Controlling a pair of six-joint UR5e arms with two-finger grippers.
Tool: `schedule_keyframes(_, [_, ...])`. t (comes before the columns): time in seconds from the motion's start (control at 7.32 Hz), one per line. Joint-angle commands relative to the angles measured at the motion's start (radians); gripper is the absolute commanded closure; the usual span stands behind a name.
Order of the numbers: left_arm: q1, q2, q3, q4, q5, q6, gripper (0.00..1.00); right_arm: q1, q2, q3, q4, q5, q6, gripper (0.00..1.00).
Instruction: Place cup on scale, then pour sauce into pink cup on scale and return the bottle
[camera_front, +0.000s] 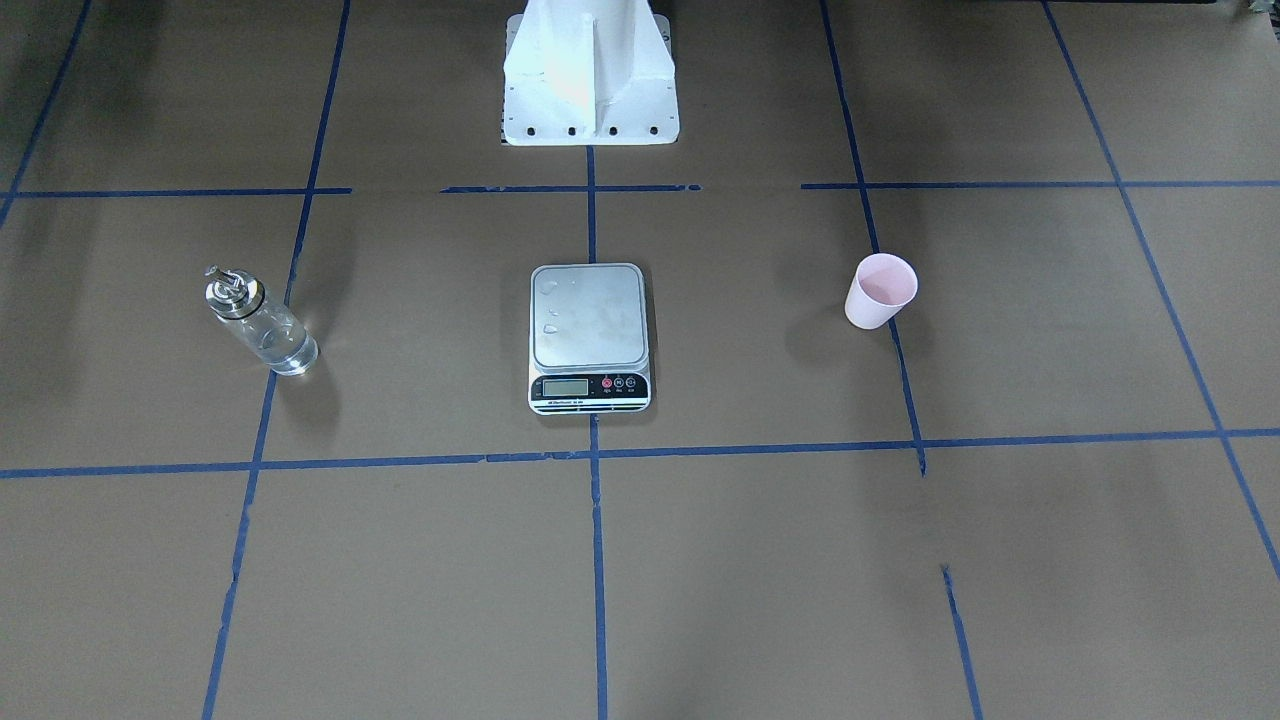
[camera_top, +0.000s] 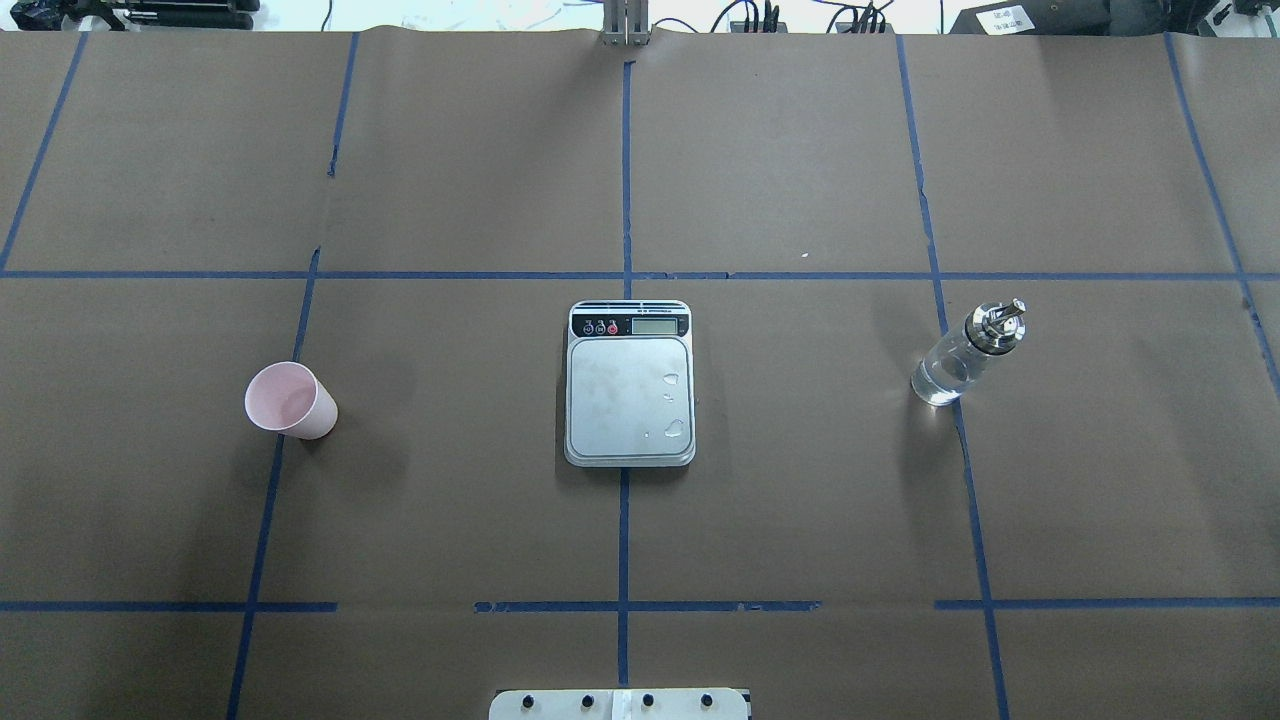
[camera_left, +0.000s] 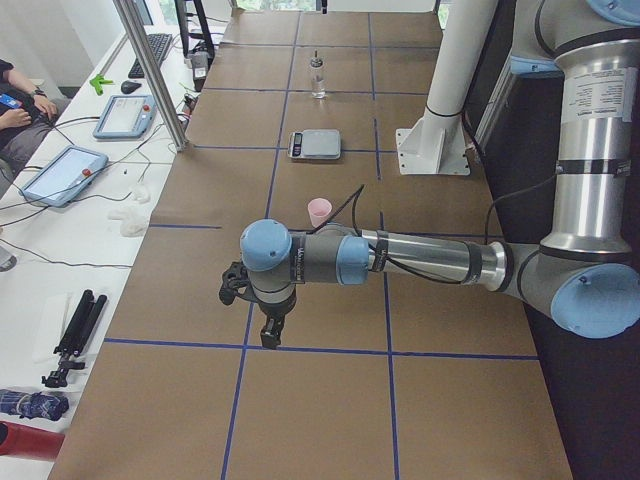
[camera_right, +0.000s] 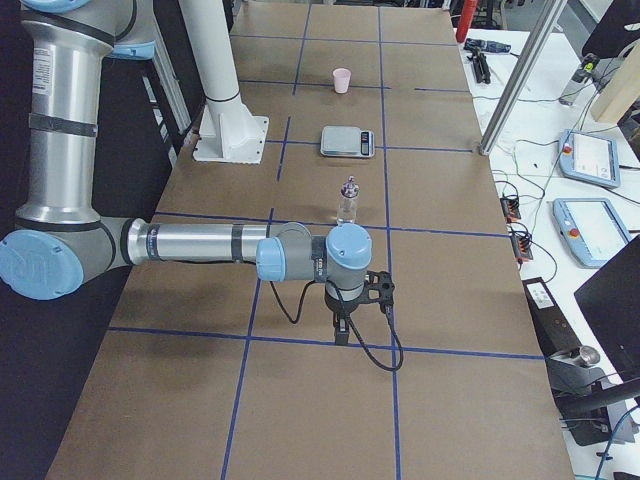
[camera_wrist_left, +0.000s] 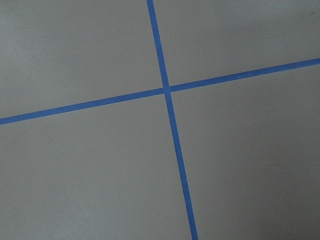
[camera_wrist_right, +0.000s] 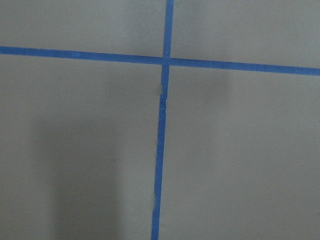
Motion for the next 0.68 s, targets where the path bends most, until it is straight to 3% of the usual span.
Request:
schedule_keyframes(0.0, [0.000, 0.008, -0.015, -0.003, -0.004, 0.011, 0.00, -0.002, 0.000, -0.002, 0.000, 0.000, 0.001, 0.00])
schedule_keyframes(0.41, [0.003, 0.003, -0.053, -0.005, -0.005, 0.011, 0.00, -0.014, 0.006, 0.012, 0.000, 0.005, -0.002, 0.00])
schedule_keyframes(0.55, [0.006, 0.003, -0.059, -0.061, -0.002, 0.010, 0.00, -0.057, 0.009, 0.024, 0.032, 0.005, -0.002, 0.00])
